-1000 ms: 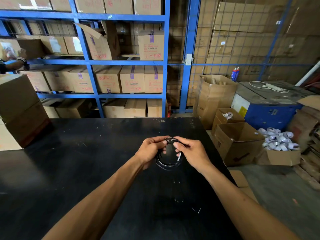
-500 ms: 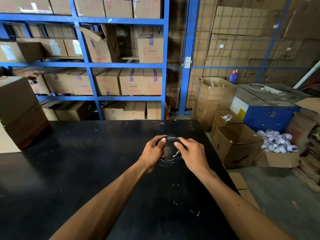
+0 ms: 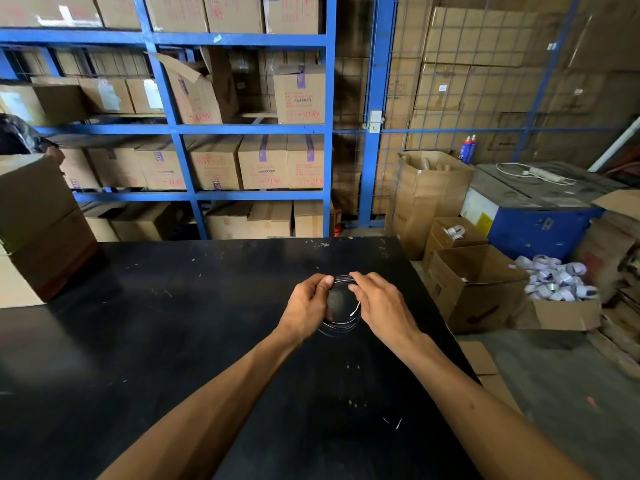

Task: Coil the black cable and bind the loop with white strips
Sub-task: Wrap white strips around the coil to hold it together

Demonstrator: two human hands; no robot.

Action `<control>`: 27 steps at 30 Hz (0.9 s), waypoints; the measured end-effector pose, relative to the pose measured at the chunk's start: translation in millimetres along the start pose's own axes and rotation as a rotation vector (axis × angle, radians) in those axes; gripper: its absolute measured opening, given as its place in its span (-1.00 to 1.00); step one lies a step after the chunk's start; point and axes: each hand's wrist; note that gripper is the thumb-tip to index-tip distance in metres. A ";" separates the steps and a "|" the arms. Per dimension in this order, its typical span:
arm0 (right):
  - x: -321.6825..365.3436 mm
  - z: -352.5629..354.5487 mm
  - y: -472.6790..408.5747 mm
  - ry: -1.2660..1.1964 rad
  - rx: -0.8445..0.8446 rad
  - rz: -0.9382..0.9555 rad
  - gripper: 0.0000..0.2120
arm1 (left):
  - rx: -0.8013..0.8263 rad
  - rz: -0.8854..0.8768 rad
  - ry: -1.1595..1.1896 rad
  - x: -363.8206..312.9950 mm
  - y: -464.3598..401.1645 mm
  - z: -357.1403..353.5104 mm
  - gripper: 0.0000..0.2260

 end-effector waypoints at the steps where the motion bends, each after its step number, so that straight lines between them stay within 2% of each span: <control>1: -0.4 1.3 -0.1 0.009 0.014 -0.001 -0.70 | 0.020 -0.009 -0.025 0.0 -0.4 0.3 -0.75; 4: -1.7 1.8 -0.5 0.036 0.053 0.010 -0.72 | 0.034 -0.065 -0.178 -1.0 -4.9 2.4 -0.71; 8: -4.1 0.4 -0.4 0.043 0.075 0.003 -0.72 | -0.071 -0.404 -0.618 0.1 -8.2 4.3 -0.65; 11: -10.4 0.8 2.8 0.086 0.121 -0.002 -0.67 | 0.055 -0.498 -0.752 6.0 -8.9 7.6 -0.66; 14: -14.9 -2.0 8.8 0.121 0.176 -0.007 -0.63 | 0.167 -0.480 -0.872 10.9 -9.9 4.7 -0.74; 17: -17.4 -6.0 14.2 0.089 0.191 -0.017 -0.69 | 0.136 -0.432 -0.928 14.4 -8.9 -3.9 -0.80; 22: -31.9 -10.1 19.3 0.024 0.227 -0.087 -0.74 | 0.057 -0.407 -0.832 29.9 -4.8 -18.8 -0.84; 24: -41.3 -10.8 25.6 -0.134 0.226 -0.164 -0.73 | 0.040 -0.390 -0.824 36.7 -2.7 -26.5 -0.85; 27: -59.8 -14.6 39.2 -0.282 0.158 -0.371 -0.65 | -0.011 -0.261 -0.784 50.7 0.0 -38.6 -0.83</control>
Point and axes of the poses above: each hand's wrist, its own y-axis away from the middle knuckle, its own z-axis out of the back of the hand, x = y × z, and after that the axes turned 15 degrees about -y, right-handed
